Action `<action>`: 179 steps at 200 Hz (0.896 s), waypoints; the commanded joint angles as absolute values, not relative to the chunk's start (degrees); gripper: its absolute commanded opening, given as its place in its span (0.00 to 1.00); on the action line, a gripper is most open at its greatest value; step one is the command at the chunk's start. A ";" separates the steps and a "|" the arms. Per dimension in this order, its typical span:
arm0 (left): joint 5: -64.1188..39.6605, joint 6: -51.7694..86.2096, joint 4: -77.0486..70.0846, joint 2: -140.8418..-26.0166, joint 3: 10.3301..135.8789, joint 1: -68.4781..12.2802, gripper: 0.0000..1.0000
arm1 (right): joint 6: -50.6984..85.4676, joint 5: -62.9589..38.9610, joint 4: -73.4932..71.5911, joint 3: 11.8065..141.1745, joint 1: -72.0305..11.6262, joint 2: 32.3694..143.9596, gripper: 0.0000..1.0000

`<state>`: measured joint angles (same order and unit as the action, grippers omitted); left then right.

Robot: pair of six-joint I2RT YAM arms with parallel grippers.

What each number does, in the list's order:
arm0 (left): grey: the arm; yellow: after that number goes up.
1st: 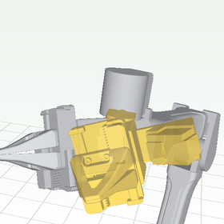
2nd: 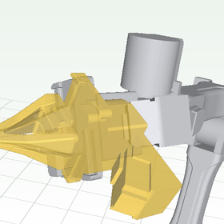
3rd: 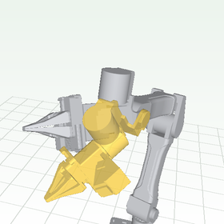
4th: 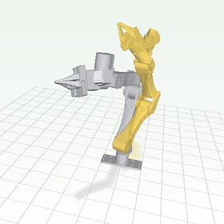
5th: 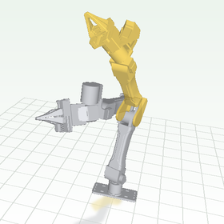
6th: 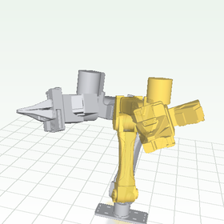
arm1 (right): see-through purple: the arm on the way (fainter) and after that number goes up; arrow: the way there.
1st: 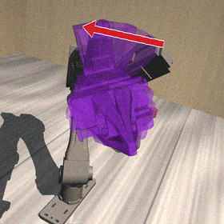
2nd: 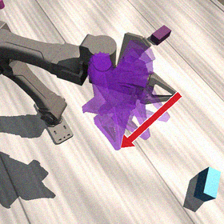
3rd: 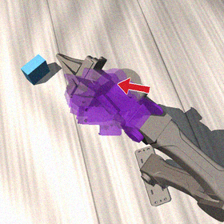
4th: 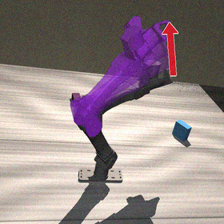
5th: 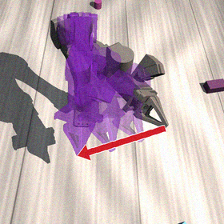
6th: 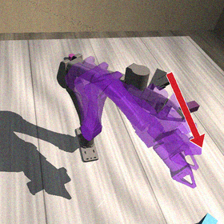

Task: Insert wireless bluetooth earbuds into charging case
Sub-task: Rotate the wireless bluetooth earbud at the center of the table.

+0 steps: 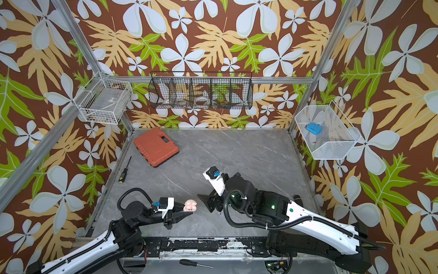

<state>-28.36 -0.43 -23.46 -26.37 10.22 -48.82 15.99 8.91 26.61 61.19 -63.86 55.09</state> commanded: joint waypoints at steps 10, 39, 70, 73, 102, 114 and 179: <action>-22.35 -6.45 -24.67 -26.54 10.55 -48.85 0.00 | 26.89 8.84 32.53 59.39 -54.51 53.68 0.83; -21.50 -8.48 -22.76 -26.00 10.07 -49.93 0.00 | 30.05 3.33 33.48 56.55 -45.28 55.10 0.74; -20.08 -10.52 -20.95 -27.70 9.82 -53.29 0.00 | 30.85 -0.73 32.13 54.03 -40.17 59.92 0.61; -20.10 -10.54 -20.88 -27.98 9.84 -53.57 0.00 | 30.81 -1.31 31.77 53.76 -39.59 60.54 0.59; -20.24 -10.99 -20.78 -29.74 9.87 -54.76 0.00 | 30.33 -0.76 30.25 52.47 -36.83 67.42 0.53; -20.43 -10.94 -21.50 -30.12 9.71 -54.78 0.00 | 29.41 0.11 29.65 52.63 -36.73 70.48 0.52; -20.74 -11.16 -22.36 -31.09 9.21 -55.27 0.00 | 27.26 -0.97 24.47 55.85 -34.16 86.77 0.42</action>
